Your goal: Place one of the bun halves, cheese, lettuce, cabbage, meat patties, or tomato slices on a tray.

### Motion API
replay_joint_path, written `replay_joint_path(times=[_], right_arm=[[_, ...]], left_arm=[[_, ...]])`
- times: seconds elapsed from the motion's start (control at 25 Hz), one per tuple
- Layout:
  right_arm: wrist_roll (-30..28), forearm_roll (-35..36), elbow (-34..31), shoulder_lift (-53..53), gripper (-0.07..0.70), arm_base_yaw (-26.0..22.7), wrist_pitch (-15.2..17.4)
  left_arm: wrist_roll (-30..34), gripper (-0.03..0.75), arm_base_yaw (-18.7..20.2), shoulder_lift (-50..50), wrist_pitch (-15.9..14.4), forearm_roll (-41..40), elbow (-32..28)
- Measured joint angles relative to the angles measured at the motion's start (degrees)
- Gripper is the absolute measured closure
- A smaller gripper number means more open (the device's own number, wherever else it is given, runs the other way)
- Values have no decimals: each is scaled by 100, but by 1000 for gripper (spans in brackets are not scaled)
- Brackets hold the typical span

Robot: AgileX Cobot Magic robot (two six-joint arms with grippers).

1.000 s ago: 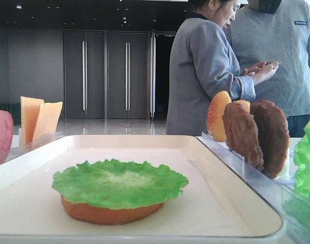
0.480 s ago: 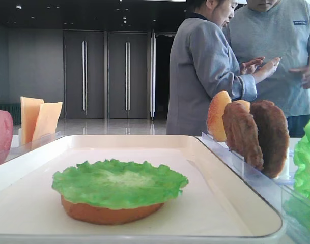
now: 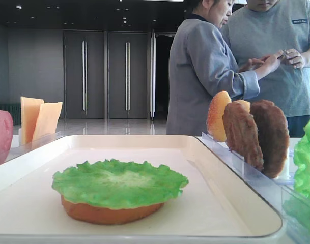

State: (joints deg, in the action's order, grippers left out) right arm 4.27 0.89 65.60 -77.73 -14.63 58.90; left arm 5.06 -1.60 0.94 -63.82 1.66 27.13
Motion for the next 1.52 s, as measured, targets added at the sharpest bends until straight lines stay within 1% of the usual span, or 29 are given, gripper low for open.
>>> replay_joint_path(times=[0.16,0.28,0.56,0.88,1.08,1.36,1.52], right_arm=[[0,-26,0,205,76,0,0],[0,-195,0,613,76,119,-5],[0,-531,0,1932,76,646,3],[-125,-630,-50,3774,79,712,3],[-168,-655,-573,4726,79,712,3],[-184,-567,-1742,5858,79,717,-37],[-427,-344,-2321,6569,79,717,-48]], left_arm=[[0,140,0,0,0,0,0],[0,140,0,0,0,0,0],[0,140,0,0,0,0,0],[0,140,0,0,0,0,0],[0,140,0,0,0,0,0],[0,140,0,0,0,0,0],[0,140,0,0,0,0,0]])
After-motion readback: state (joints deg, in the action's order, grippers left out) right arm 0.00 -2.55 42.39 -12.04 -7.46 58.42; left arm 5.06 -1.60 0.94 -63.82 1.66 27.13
